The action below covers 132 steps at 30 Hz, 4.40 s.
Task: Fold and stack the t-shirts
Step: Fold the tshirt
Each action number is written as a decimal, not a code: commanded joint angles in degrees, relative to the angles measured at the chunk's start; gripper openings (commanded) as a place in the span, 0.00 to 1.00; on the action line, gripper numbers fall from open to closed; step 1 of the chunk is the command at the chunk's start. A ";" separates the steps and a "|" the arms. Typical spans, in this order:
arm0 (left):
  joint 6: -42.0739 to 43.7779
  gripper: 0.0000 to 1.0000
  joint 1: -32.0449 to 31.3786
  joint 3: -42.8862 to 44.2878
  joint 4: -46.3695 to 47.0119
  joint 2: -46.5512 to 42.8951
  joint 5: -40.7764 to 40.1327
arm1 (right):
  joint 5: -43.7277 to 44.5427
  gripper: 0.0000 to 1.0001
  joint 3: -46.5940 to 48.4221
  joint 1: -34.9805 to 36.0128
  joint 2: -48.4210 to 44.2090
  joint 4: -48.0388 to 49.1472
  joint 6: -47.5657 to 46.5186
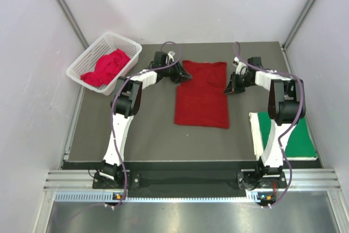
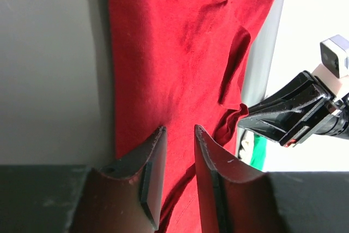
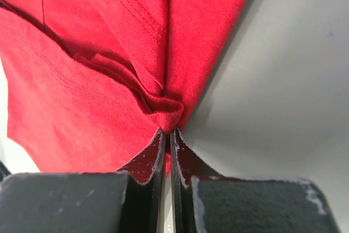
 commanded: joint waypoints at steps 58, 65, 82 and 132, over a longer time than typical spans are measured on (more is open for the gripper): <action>21.89 0.47 3.63 -7.53 -43.12 -19.60 -3.06 | 11.30 0.24 -23.01 8.03 -22.63 -5.35 21.71; 19.25 0.48 0.29 -25.15 -36.43 -31.03 1.61 | 15.78 0.34 -27.94 7.95 -27.36 -7.45 20.73; 4.14 0.53 -1.73 -45.81 -19.47 -38.60 6.53 | 20.36 0.53 -38.21 8.56 -41.44 -5.09 43.05; 10.46 0.22 -4.55 -38.96 -31.77 -33.68 -13.07 | 27.83 0.00 -48.59 9.27 -44.25 -0.69 36.55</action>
